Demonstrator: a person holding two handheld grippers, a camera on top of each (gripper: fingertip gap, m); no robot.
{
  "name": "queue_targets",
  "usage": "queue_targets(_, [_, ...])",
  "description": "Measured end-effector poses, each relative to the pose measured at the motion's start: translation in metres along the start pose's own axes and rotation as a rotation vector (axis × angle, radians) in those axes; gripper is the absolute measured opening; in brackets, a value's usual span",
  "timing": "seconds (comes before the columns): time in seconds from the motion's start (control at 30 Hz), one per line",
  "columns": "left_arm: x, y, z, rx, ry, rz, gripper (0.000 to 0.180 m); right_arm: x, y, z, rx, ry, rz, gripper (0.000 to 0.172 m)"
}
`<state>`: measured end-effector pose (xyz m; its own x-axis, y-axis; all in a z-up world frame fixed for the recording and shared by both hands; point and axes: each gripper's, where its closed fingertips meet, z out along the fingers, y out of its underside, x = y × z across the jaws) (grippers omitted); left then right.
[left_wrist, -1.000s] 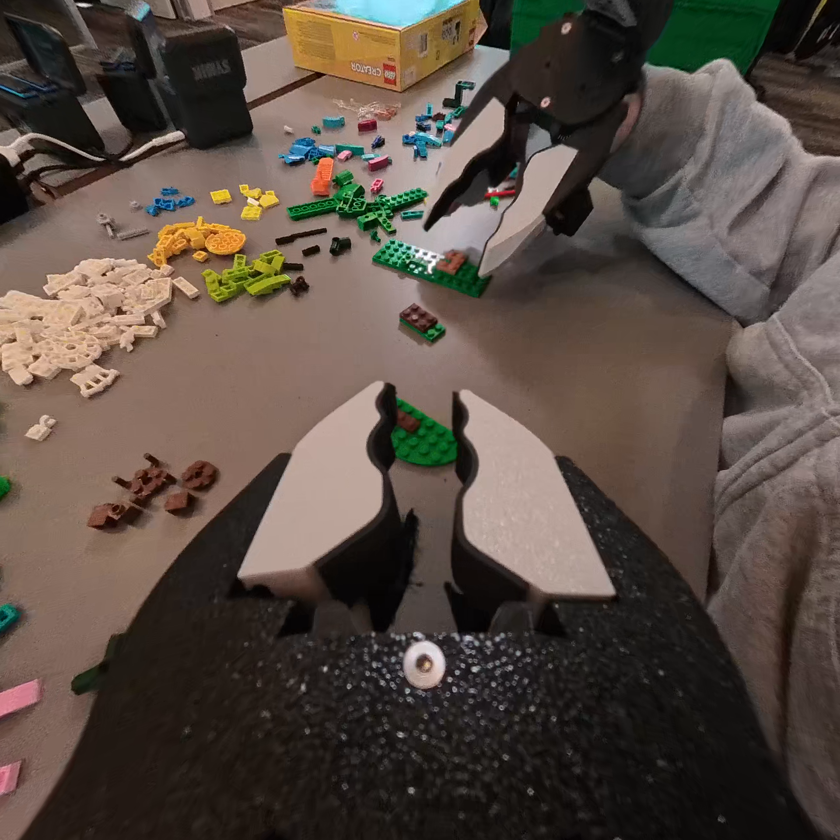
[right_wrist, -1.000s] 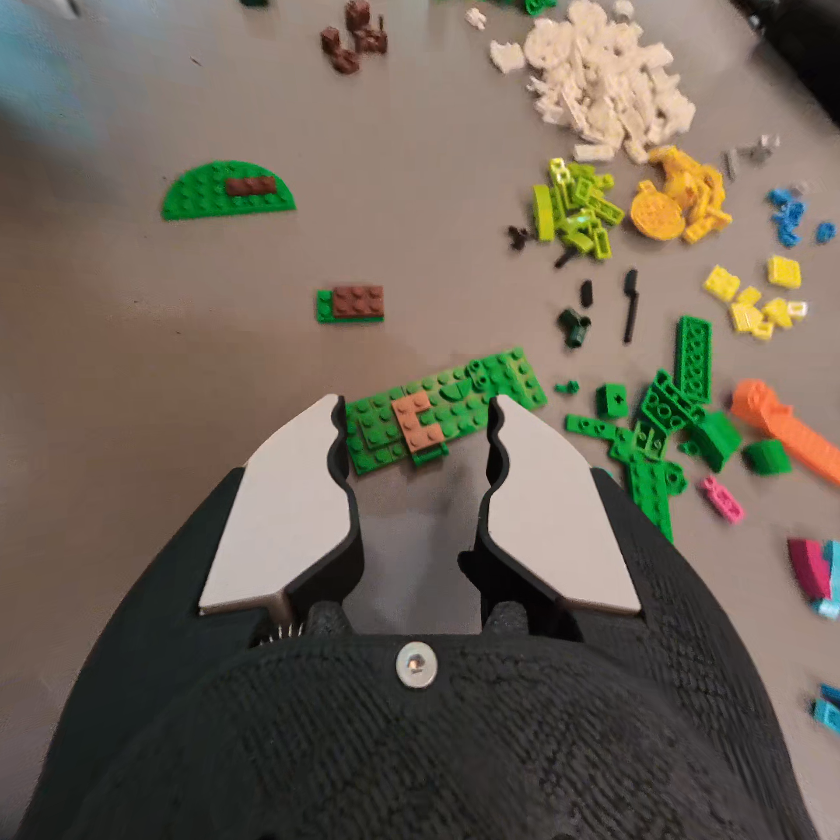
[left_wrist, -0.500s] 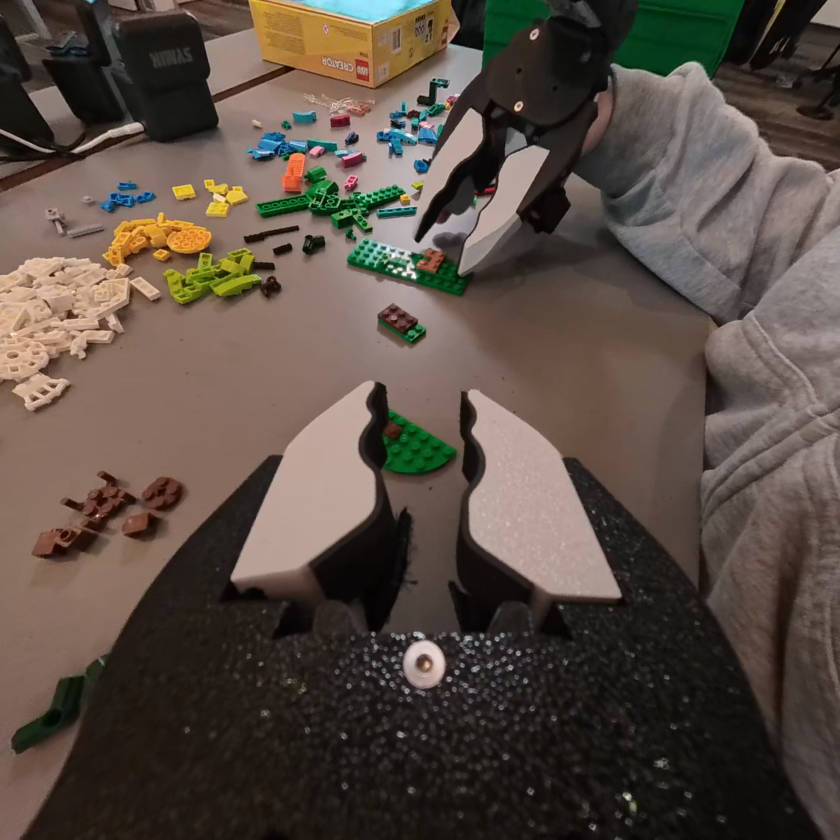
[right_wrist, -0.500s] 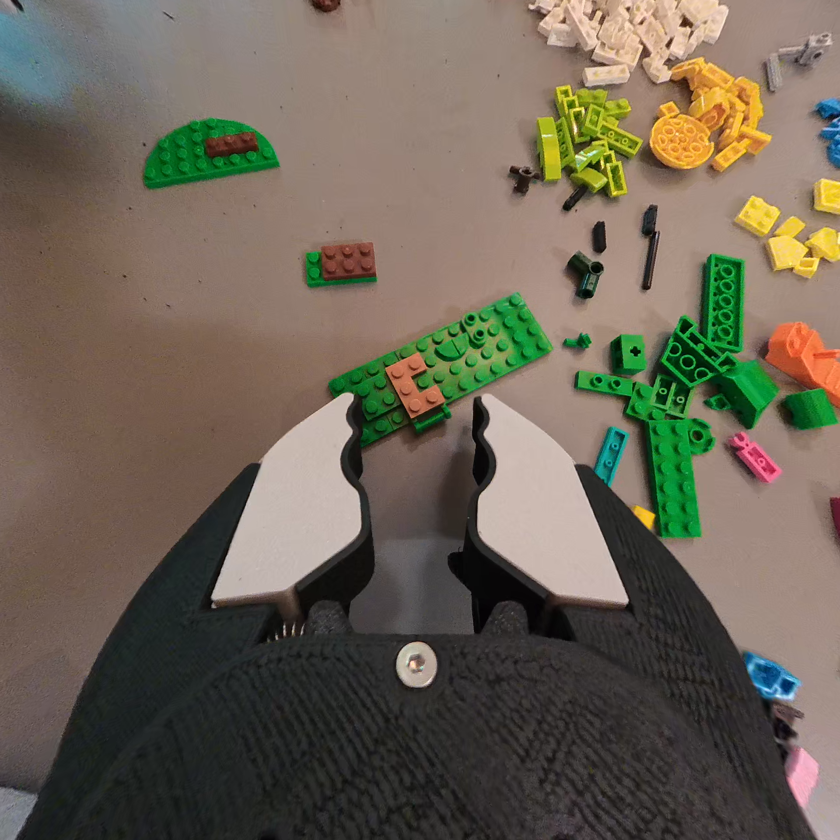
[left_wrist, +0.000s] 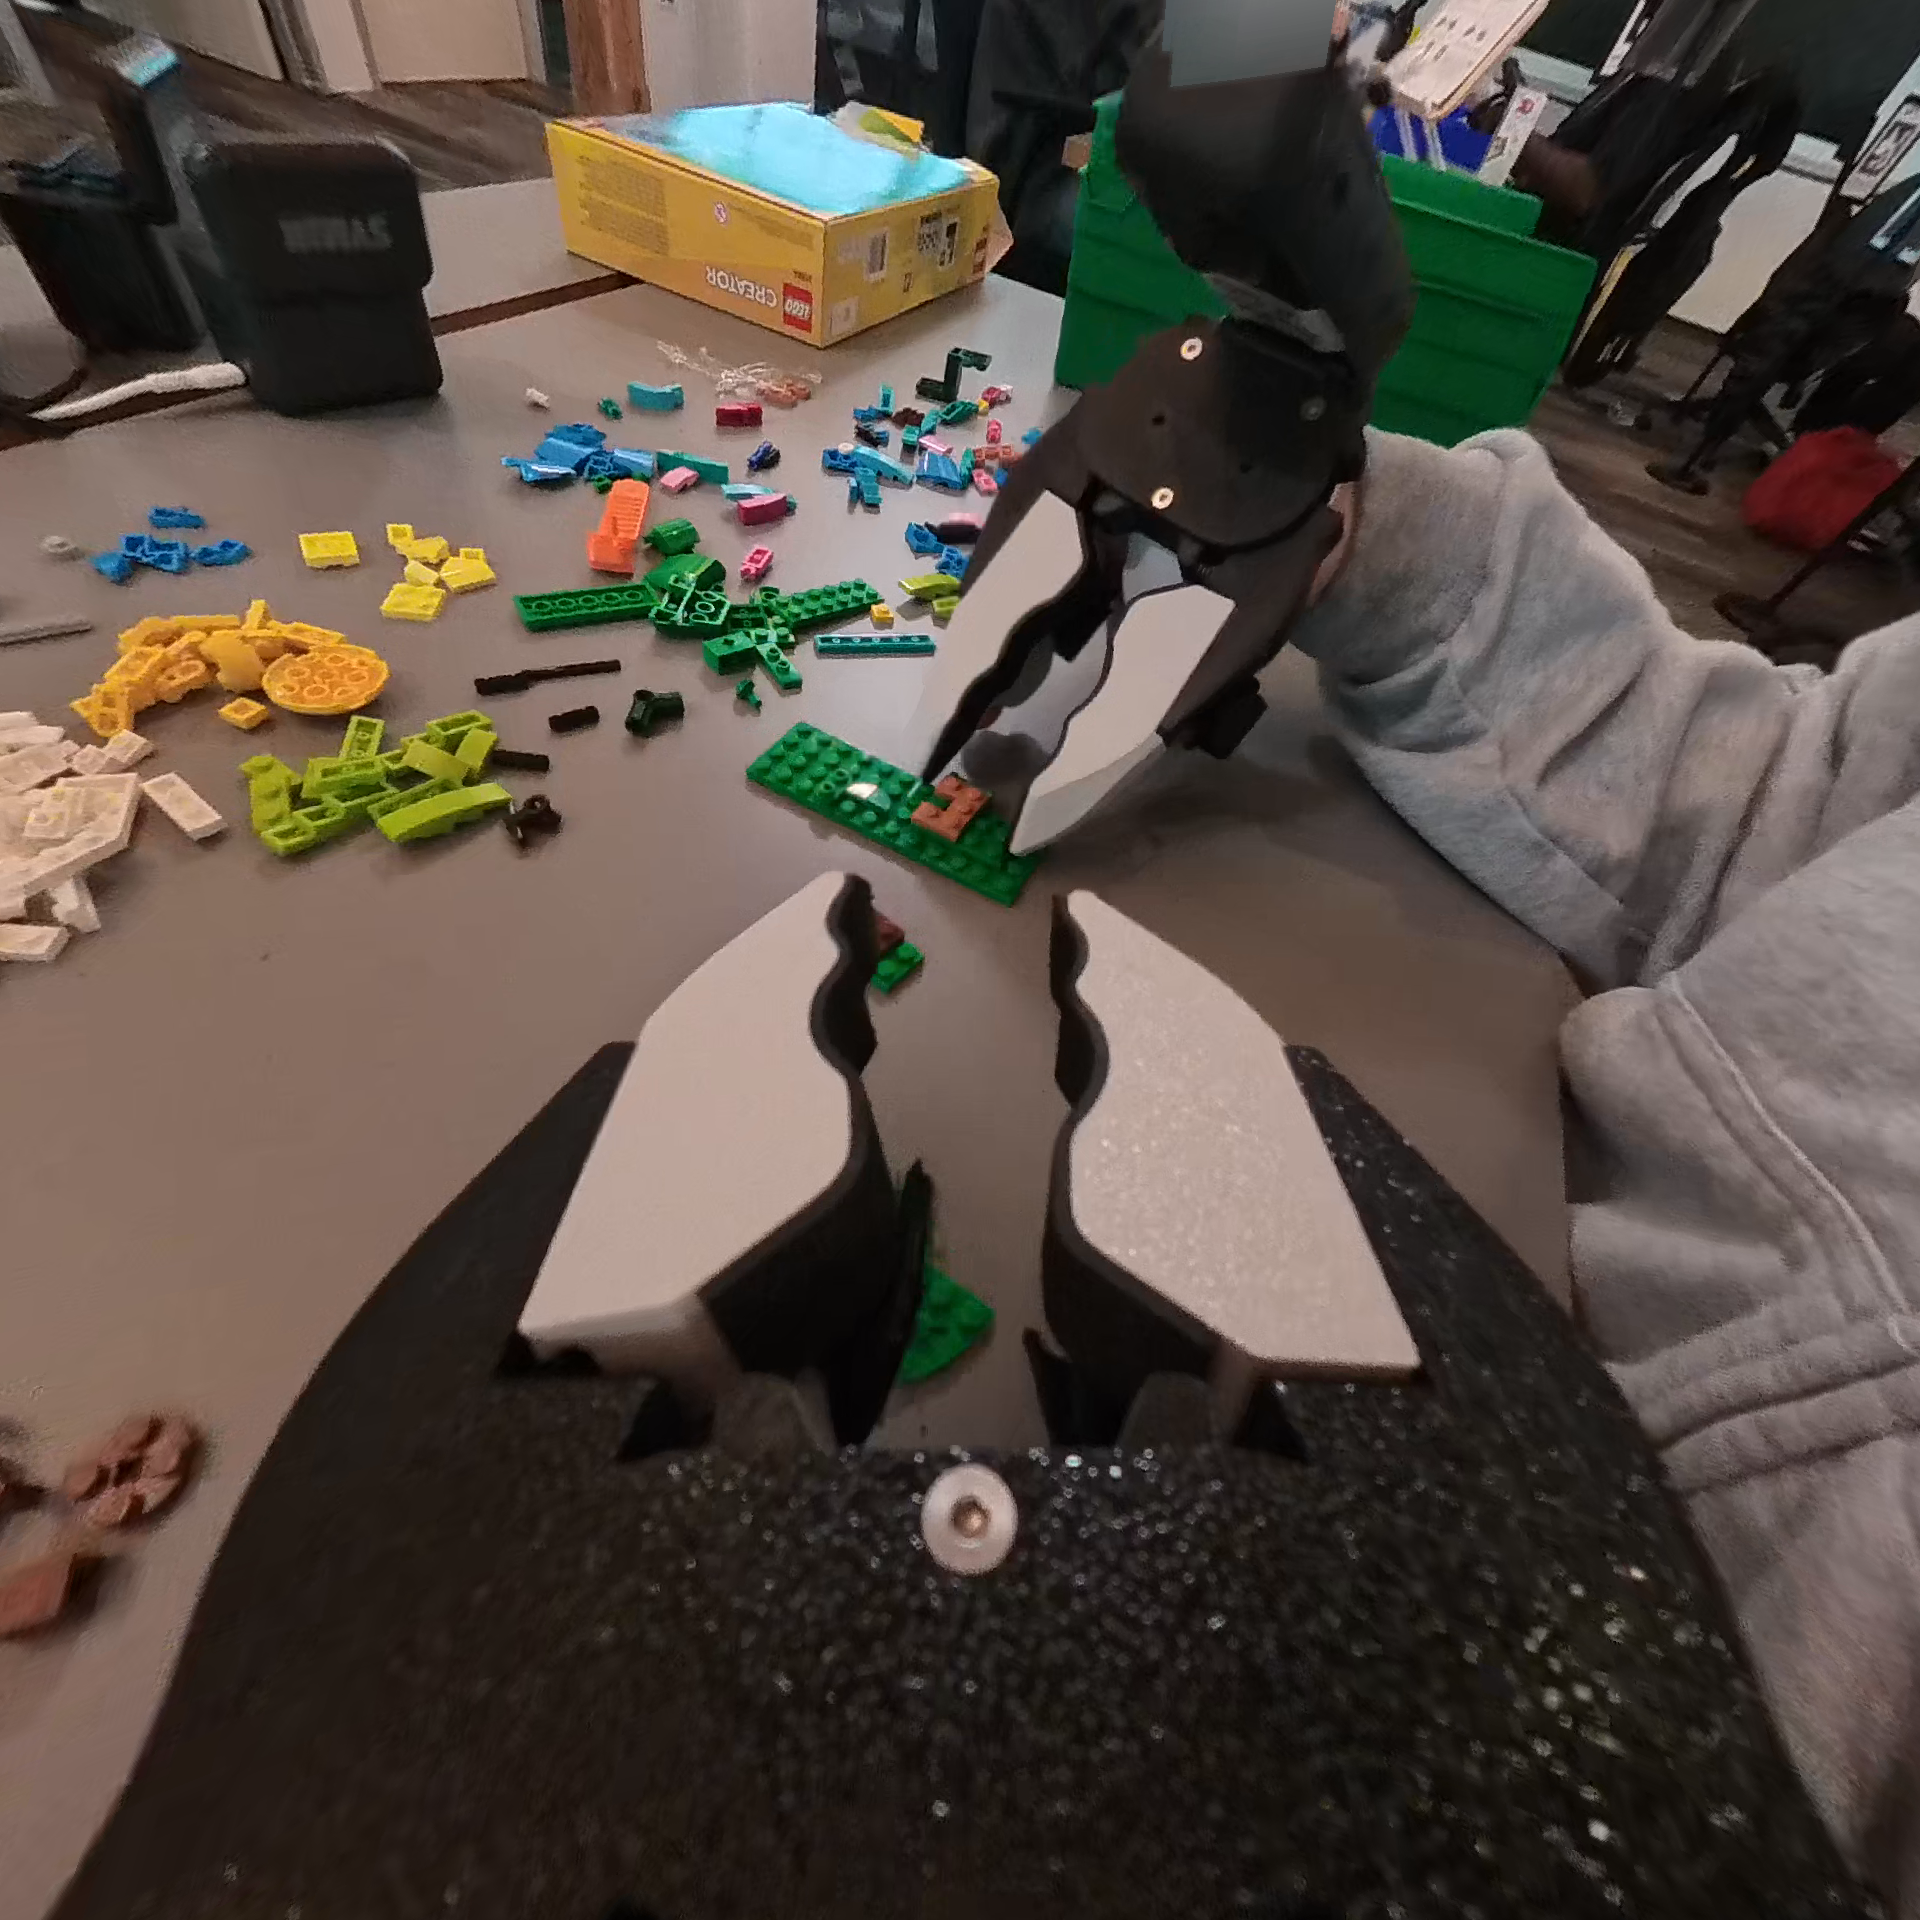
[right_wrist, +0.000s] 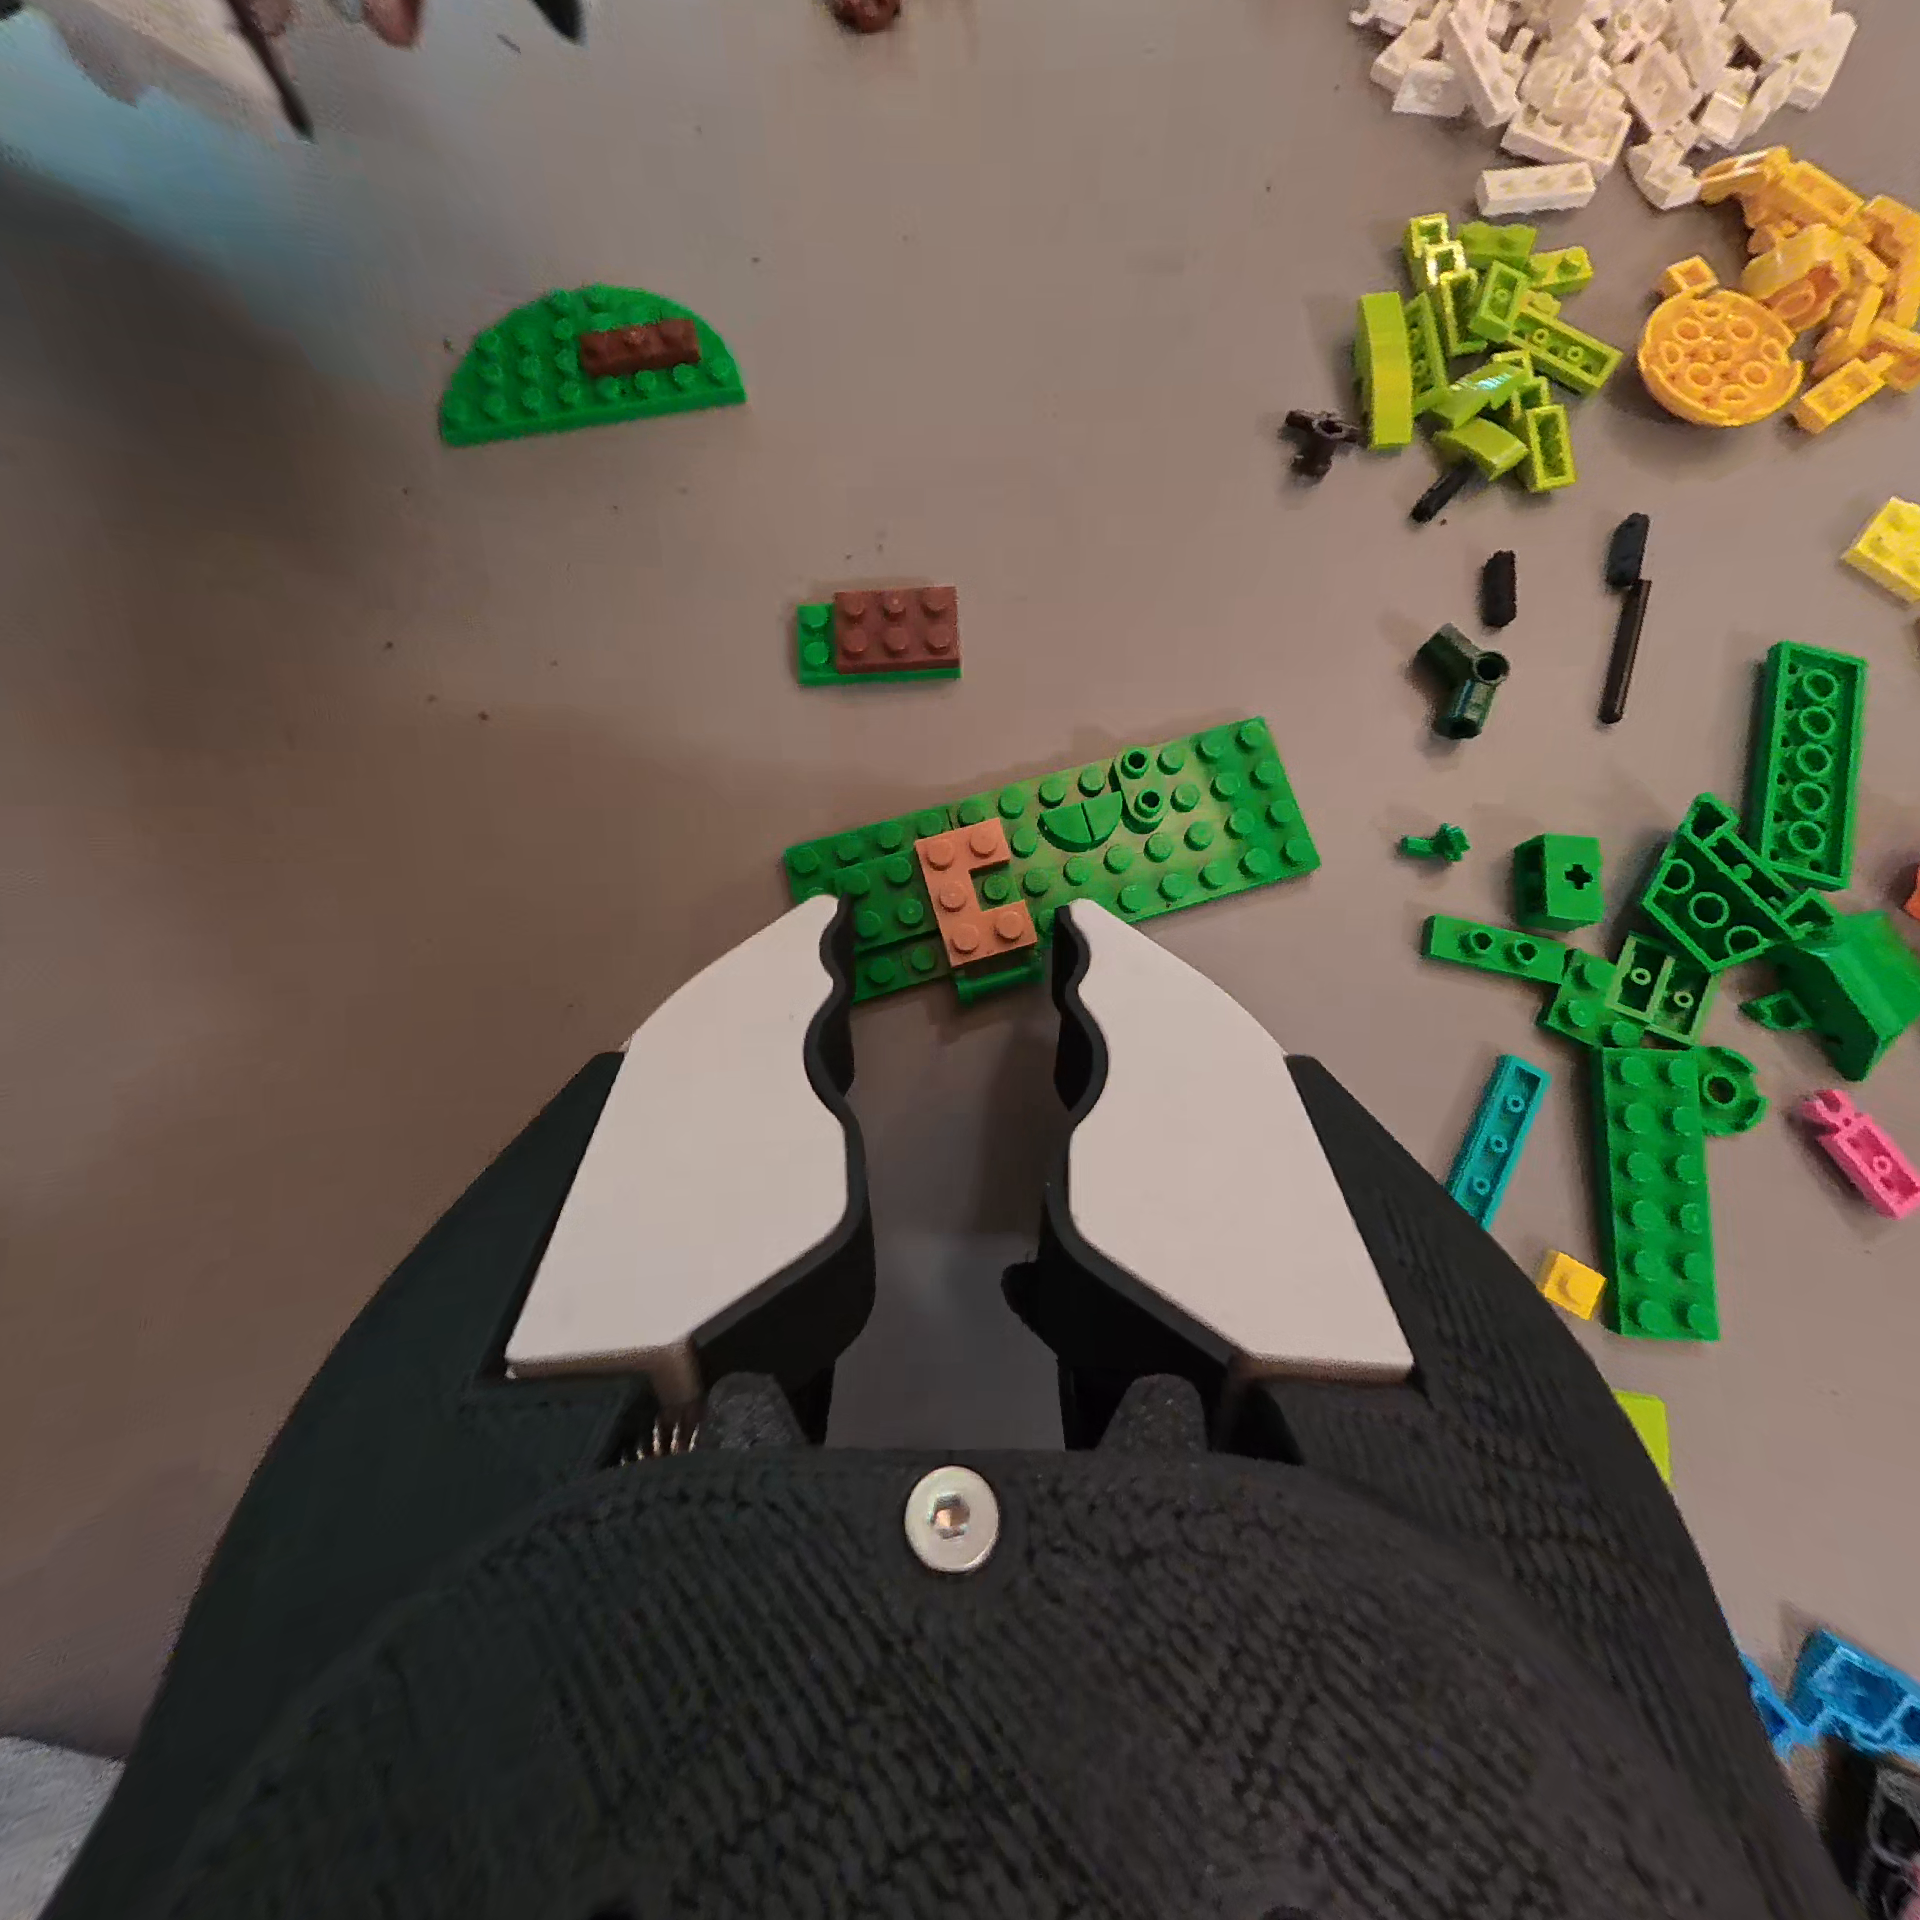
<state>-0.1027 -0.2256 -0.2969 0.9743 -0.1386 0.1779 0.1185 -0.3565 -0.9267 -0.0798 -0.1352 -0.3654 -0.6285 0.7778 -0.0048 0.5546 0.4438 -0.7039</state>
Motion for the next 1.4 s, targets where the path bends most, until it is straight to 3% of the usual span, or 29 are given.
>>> queue_targets(0.2, [0.006, -0.003, 0.029, -0.080, 0.056, 0.019, 0.032, -0.033, 0.011, -0.012, -0.017, -0.171, -0.135, 0.031])
queue_targets(0.27, [0.008, -0.003, 0.034, -0.099, 0.055, 0.042, 0.032, -0.027, 0.007, -0.017, 0.008, -0.118, -0.140, 0.036])
queue_targets(0.37, [0.009, -0.005, 0.037, -0.098, 0.046, 0.062, 0.032, -0.015, -0.015, -0.021, 0.087, -0.049, 0.008, 0.055])
queue_targets(0.53, [0.006, -0.005, 0.038, -0.091, 0.048, 0.035, 0.031, -0.017, -0.003, -0.001, -0.113, 0.066, 0.068, 0.072])
queue_targets(0.6, [0.005, -0.005, 0.037, -0.082, 0.045, 0.030, 0.031, -0.019, 0.004, 0.005, -0.178, 0.111, 0.103, 0.071])
queue_targets(0.77, [0.000, -0.004, 0.034, -0.085, 0.027, 0.023, 0.031, -0.010, 0.014, -0.005, -0.195, 0.194, 0.251, 0.040])
queue_targets(0.83, [-0.001, -0.003, 0.035, -0.081, 0.023, 0.008, 0.032, -0.009, 0.015, -0.006, -0.186, 0.192, 0.243, 0.037])
queue_targets(0.97, [-0.004, -0.007, 0.039, -0.041, 0.009, -0.055, 0.037, -0.010, 0.007, -0.006, -0.131, 0.224, 0.050, 0.034])
queue_targets(1.1, [-0.010, -0.012, 0.047, 0.018, -0.012, -0.183, 0.056, -0.014, -0.022, -0.010, 0.062, 0.274, -0.136, 0.033])
queue_targets(1.2, [-0.002, -0.017, 0.051, 0.063, 0.068, -0.297, 0.064, -0.020, -0.046, -0.020, 0.203, 0.342, -0.298, 0.033])
queue_targets(1.3, [0.011, -0.022, 0.056, 0.099, 0.188, -0.375, 0.056, -0.030, -0.065, -0.027, 0.278, 0.410, -0.459, 0.033])
queue_targets(1.4, [0.020, -0.030, 0.055, 0.166, 0.275, -0.384, 0.030, -0.034, -0.074, -0.028, 0.291, 0.471, -0.552, 0.033])
